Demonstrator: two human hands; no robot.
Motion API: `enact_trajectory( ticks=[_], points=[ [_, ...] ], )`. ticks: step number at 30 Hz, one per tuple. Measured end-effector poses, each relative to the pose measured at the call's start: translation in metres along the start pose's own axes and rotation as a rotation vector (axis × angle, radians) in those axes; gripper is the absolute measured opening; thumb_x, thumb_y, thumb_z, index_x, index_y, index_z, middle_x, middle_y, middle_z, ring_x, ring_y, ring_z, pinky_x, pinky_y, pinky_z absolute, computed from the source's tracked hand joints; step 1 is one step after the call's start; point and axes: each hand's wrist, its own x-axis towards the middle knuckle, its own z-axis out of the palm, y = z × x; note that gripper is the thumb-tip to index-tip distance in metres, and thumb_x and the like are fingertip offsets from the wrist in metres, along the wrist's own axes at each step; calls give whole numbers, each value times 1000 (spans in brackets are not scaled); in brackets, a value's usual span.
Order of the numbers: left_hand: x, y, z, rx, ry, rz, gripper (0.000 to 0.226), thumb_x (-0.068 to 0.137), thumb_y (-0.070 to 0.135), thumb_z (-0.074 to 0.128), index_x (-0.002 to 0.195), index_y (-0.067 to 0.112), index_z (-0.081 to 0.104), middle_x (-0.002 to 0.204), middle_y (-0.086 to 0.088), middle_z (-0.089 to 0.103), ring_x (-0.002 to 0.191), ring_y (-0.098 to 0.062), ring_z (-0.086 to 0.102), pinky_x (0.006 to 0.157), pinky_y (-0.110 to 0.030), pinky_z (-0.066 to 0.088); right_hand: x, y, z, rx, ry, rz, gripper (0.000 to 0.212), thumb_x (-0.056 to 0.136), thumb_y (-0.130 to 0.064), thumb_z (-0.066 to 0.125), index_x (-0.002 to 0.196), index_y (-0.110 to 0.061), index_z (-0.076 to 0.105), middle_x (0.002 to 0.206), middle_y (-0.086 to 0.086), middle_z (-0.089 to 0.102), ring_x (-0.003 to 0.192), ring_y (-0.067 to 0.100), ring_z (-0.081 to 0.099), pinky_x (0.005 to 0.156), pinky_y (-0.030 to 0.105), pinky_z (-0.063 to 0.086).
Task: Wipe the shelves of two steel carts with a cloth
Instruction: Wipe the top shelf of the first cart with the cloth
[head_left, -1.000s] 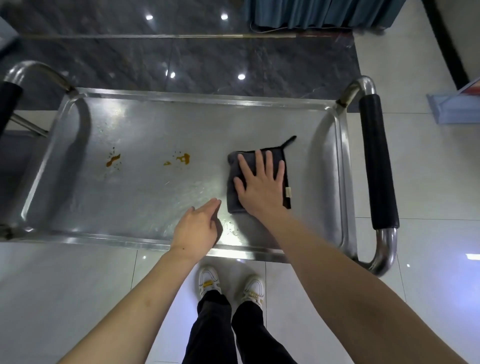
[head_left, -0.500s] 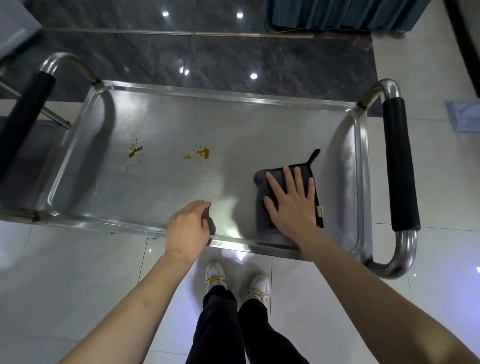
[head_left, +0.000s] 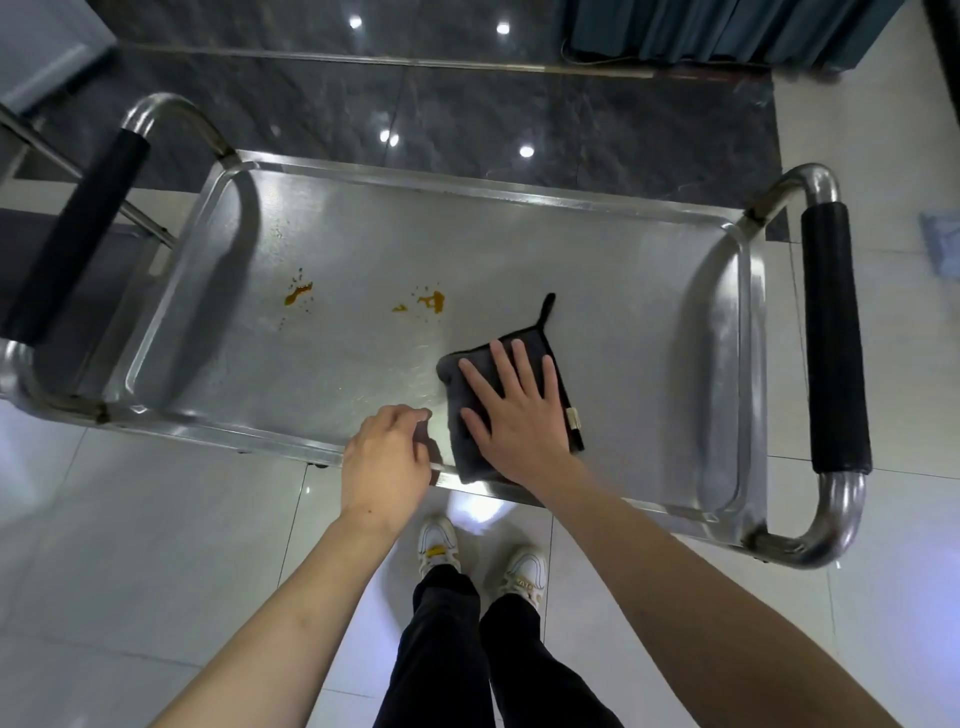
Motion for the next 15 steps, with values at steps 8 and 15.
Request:
enact_trajectory(
  ticks=[8,15],
  points=[
    [4,12,7,59,-47,-1,42,86,13,57,125,25,67,128,6,61,116,-24,56,101,-45,43,-42,63,-5,13,28,227,66,104,-62,26,166,-41,16,175,9,12,162,33,4,128,60,4],
    [2,11,10,169,-72,15,37,87,13,57,120,25,68,137,9,56,121,-19,54,103,-39,35,25,73,-16,56,27,318,68,103,-59,21,167,-40,9,176,10,6,161,35,-6,126,64,-3]
  ],
)
